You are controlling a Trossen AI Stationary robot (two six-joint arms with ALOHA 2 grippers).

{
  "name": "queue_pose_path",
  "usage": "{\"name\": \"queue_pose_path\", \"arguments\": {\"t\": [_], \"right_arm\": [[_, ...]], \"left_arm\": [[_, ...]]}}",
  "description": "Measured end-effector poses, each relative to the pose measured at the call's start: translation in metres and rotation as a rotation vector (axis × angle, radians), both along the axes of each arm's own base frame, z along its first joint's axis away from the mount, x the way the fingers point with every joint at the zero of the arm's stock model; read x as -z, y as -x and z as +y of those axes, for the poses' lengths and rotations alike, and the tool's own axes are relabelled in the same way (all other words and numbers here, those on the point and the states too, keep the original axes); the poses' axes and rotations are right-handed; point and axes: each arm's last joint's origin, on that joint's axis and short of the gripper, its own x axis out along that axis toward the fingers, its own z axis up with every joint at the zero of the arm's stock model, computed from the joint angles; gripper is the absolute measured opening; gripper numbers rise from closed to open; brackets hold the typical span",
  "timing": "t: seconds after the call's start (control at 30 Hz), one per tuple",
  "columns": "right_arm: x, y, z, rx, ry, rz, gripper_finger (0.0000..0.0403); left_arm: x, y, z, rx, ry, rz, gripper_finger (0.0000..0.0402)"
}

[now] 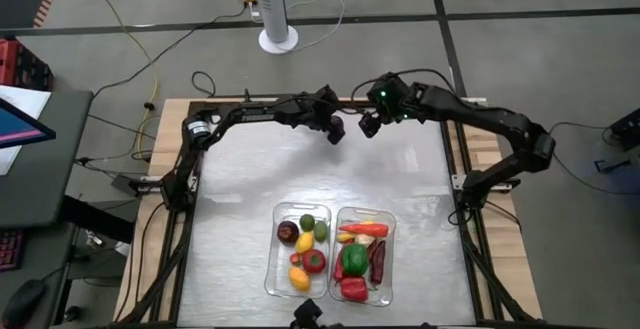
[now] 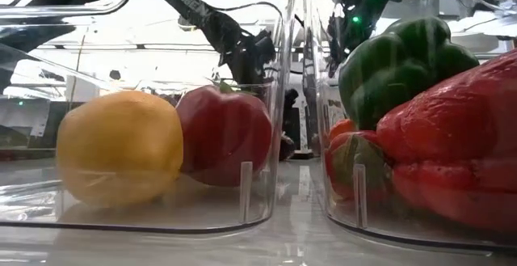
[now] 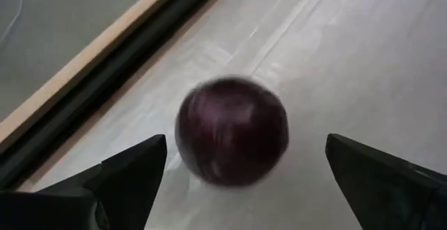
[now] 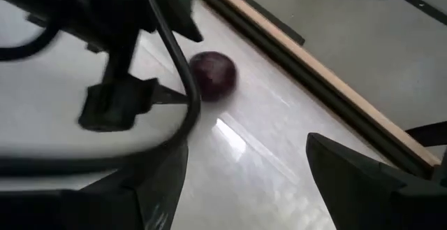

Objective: Sort produce into baskets
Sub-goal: Put the plum into the right transparent bin

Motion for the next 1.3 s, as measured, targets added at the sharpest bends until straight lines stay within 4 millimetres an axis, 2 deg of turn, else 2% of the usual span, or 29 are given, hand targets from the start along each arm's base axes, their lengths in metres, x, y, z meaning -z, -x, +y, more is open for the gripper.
{"name": "queue_pose_path", "arguments": {"t": [0.2,0.43,0.53,0.7,1.0,1.1,1.3], "right_arm": [[-0.003,-0.003,0.007,-0.018,0.003,-0.021,0.0317],[-0.003,-0.003,0.007,-0.01,-0.003,-0.023,0.0317],[-0.002,-0.003,0.009,-0.005,-0.014,-0.021,0.0317],[-0.002,-0.006,0.015,-0.024,-0.017,-0.018,0.0317],[-0.002,-0.008,0.02,-0.039,-0.02,-0.017,0.0317],[-0.002,-0.008,0.019,-0.036,-0.018,-0.016,0.0317],[-0.002,-0.007,0.017,-0.032,-0.016,-0.014,0.0317]], "left_arm": [[0.001,-0.003,-0.005,0.039,-0.012,0.015,0.0354],[-0.001,-0.007,-0.007,0.181,-0.03,-0.017,0.0329],[-0.001,-0.008,-0.007,0.201,-0.007,-0.027,0.0325],[0.015,-0.01,-0.007,0.226,0.01,0.005,0.0322],[0.013,-0.011,-0.011,0.29,-0.022,0.038,0.0316],[0.014,-0.011,-0.012,0.324,-0.045,0.057,0.0293],[0.014,-0.011,-0.012,0.393,-0.09,0.091,0.0219]]}}
